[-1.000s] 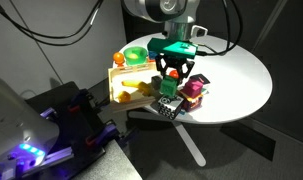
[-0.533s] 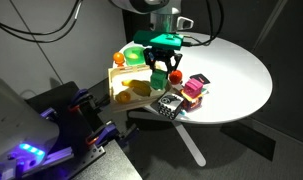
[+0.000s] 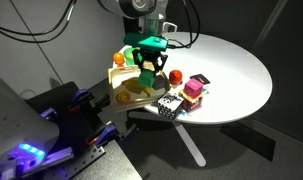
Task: Pick up the lime green block and put it on the tray
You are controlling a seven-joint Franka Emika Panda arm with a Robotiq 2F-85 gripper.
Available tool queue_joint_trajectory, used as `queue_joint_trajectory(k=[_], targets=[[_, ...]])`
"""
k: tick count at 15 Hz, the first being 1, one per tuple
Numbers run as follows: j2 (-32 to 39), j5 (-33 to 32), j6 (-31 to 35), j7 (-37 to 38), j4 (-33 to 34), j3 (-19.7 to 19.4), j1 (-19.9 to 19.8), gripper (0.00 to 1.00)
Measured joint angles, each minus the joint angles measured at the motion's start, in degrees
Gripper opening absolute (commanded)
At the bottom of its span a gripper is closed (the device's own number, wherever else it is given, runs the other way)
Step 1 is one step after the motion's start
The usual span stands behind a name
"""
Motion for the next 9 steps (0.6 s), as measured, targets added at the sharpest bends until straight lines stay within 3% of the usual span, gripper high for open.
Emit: queue_joint_trajectory(k=[9], targets=[[5.4,2.2,-1.9,1.9,4.0,3.0,1.3,0.33]])
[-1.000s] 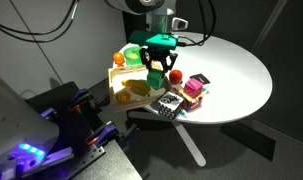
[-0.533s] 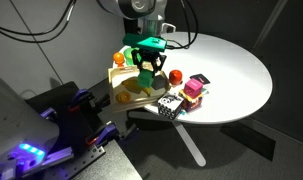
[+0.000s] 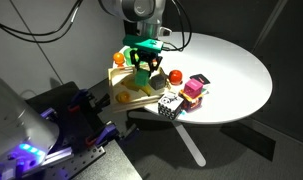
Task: Pick up the lime green block and put it on the tray
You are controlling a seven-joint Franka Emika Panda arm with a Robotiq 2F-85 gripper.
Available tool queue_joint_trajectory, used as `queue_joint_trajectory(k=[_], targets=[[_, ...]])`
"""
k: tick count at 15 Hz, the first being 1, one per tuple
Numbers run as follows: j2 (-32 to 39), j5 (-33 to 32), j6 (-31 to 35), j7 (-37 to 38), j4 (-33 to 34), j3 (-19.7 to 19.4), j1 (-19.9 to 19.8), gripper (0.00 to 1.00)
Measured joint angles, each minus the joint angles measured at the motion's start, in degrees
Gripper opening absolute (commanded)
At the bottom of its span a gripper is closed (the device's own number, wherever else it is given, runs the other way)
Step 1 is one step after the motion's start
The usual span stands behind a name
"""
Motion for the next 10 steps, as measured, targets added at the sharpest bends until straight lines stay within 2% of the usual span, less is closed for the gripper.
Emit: queue_joint_trajectory(k=[10], targets=[[3.5,-0.9,-1.2,11.2,5.6,0.3,4.5,0.33]])
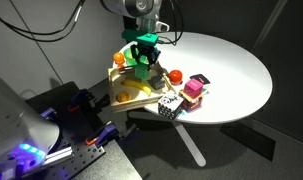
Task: Pick up the lime green block and put it on the tray
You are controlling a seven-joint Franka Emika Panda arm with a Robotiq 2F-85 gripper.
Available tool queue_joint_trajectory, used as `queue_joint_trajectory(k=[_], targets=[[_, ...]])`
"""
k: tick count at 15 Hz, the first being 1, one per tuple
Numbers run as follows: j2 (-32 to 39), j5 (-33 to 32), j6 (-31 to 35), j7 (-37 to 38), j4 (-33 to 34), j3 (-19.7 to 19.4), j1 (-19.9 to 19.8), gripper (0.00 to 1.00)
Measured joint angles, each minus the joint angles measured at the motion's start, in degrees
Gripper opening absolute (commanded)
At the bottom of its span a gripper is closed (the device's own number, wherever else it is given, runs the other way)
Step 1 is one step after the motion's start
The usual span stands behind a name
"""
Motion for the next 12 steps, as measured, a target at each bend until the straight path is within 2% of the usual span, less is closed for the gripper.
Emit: queue_joint_trajectory(k=[3,4,7,12], targets=[[0.6,-1.0,0.3,3.6,0.9,0.0,1.3,0.33],[0.8,-1.4,0.5,4.8,1.1,0.0,1.6,0.76],[1.4,-3.4,0.9,8.0,1.9,-0.1,2.4,0.98],[2.1,-5.6,1.3,12.1,3.0,-0.4,3.3,1.00]])
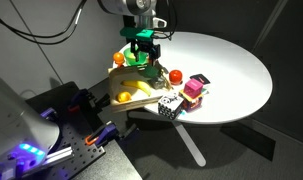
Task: Pick up the lime green block and put it on the tray
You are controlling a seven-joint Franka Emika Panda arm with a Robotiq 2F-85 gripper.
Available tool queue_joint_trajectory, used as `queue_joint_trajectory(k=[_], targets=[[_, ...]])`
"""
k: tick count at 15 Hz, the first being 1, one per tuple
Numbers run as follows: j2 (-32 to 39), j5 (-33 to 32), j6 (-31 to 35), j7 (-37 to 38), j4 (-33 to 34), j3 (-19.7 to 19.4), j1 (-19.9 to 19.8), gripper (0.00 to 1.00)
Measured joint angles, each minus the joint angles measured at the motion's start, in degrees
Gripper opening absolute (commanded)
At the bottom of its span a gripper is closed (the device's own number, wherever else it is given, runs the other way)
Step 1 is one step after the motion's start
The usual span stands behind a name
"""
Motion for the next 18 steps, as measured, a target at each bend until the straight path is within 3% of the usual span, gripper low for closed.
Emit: queue_joint_trajectory(k=[18], targets=[[0.2,-0.2,0.0,5.5,0.8,-4.7,-2.0,1.00]])
